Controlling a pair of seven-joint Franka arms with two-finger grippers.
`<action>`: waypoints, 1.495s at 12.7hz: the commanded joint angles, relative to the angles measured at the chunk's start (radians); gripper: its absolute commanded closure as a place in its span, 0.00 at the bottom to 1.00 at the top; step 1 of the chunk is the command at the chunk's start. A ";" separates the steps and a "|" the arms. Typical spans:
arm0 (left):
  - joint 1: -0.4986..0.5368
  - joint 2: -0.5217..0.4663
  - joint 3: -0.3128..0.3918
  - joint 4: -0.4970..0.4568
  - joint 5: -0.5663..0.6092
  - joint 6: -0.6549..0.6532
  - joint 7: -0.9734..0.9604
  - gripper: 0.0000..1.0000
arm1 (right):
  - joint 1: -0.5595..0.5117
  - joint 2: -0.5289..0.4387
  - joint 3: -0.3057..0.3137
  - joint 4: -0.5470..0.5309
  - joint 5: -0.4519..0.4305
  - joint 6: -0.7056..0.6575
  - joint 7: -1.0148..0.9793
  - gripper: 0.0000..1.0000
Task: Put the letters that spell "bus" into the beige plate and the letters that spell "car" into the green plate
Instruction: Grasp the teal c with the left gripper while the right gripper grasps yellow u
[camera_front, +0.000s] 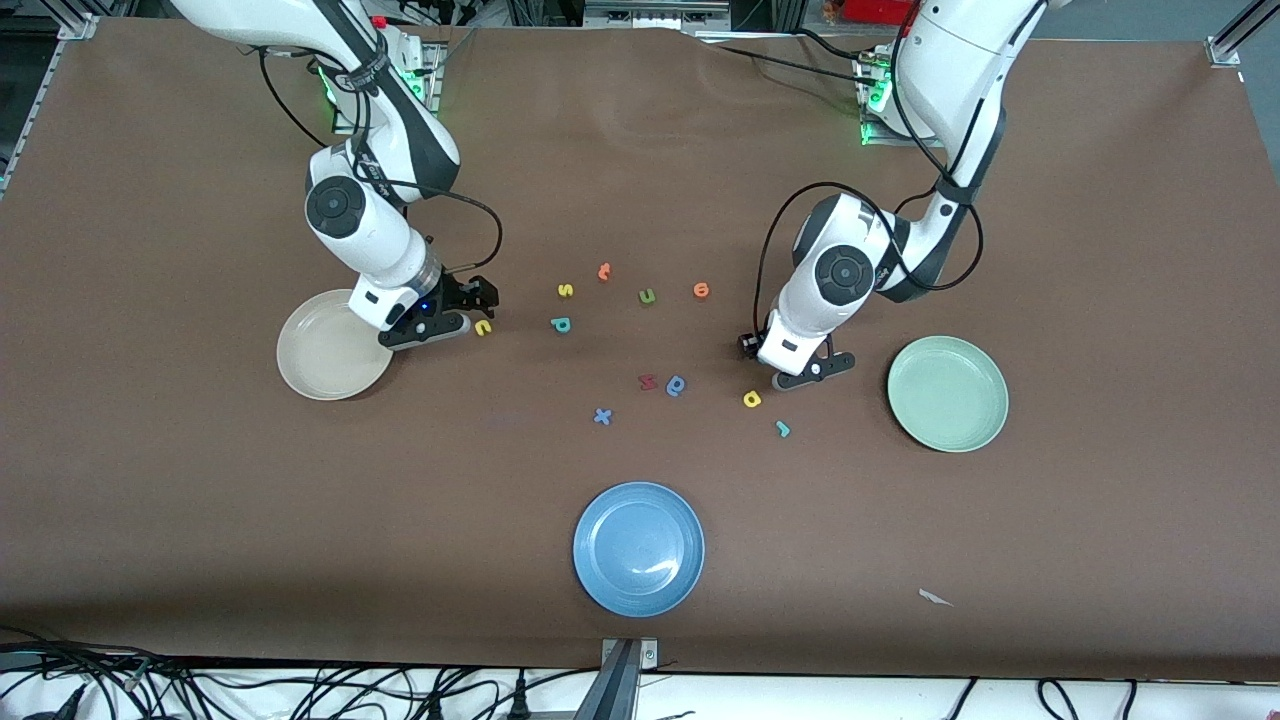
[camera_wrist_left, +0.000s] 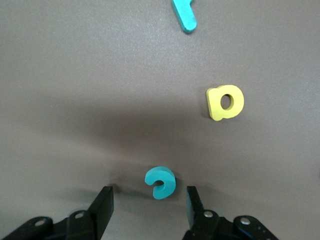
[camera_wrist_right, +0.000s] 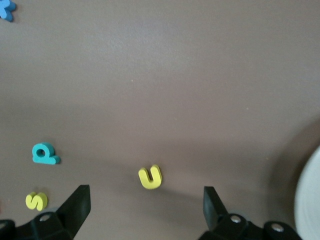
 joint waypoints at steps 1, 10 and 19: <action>-0.013 0.022 0.014 0.033 0.031 0.002 -0.007 0.33 | -0.016 0.070 0.019 -0.011 -0.014 0.114 0.003 0.00; -0.013 0.042 0.017 0.056 0.033 -0.003 -0.011 0.32 | 0.005 0.122 0.017 -0.006 -0.178 0.139 0.008 0.00; -0.013 0.044 0.017 0.056 0.035 -0.012 -0.011 0.65 | 0.024 0.150 0.000 -0.017 -0.220 0.154 0.008 0.05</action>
